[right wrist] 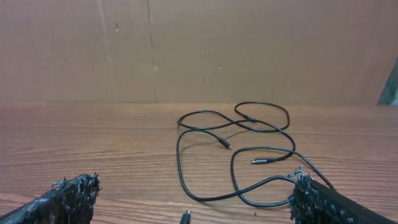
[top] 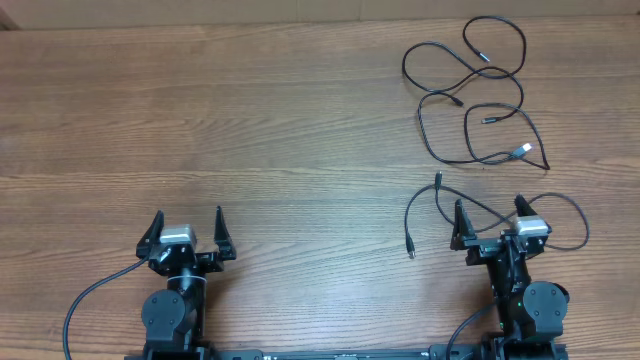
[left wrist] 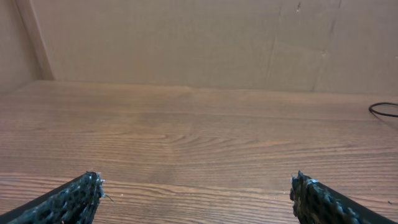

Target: Untangle cables

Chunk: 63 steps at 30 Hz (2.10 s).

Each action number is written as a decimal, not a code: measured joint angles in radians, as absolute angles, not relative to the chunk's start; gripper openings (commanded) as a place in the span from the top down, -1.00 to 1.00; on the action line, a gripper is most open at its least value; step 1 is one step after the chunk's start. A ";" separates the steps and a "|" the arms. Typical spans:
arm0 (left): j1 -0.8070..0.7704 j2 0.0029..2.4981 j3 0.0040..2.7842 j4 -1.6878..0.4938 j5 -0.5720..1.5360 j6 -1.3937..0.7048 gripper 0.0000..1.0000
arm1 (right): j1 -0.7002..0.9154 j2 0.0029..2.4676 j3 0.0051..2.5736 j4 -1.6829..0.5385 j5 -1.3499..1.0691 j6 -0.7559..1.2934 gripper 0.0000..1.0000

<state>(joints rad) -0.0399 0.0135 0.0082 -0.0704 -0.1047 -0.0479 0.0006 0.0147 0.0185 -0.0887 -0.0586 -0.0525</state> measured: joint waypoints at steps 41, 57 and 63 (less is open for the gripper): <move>-0.040 0.013 0.008 -0.070 -0.101 -0.047 -0.98 | 0.001 0.015 0.019 -0.089 -0.059 -0.020 -1.00; -0.040 0.013 0.008 -0.070 -0.101 -0.047 -0.98 | 0.001 0.015 0.019 -0.090 -0.043 0.004 -1.00; -0.040 0.013 0.008 -0.070 -0.101 -0.047 -0.99 | 0.001 0.015 0.019 -0.090 -0.041 -0.009 -1.00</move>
<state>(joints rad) -0.0399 0.0132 0.0082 -0.0704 -0.1013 -0.0475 0.0006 0.0147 0.0185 -0.0898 -0.0406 -0.0090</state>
